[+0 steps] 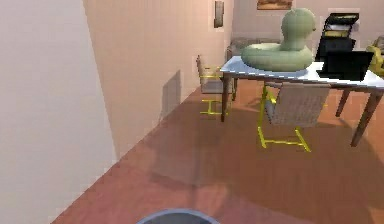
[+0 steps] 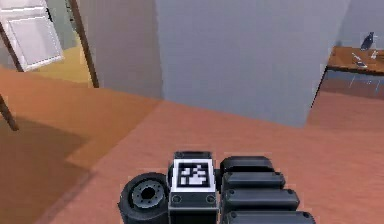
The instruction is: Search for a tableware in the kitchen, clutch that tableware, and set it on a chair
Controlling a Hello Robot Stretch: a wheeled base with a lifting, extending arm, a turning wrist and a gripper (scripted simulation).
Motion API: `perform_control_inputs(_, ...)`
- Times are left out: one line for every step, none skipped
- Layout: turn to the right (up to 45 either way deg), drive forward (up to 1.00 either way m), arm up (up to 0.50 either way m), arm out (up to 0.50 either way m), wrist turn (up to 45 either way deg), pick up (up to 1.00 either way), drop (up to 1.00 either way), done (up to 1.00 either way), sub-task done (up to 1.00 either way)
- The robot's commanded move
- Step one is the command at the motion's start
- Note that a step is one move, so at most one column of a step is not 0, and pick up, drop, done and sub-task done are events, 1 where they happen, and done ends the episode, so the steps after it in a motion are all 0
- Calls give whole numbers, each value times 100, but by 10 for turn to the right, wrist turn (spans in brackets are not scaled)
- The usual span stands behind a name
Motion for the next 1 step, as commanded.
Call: perform_control_inputs(0, 100, 0, 0, 0, 0, 0, 0, 0)
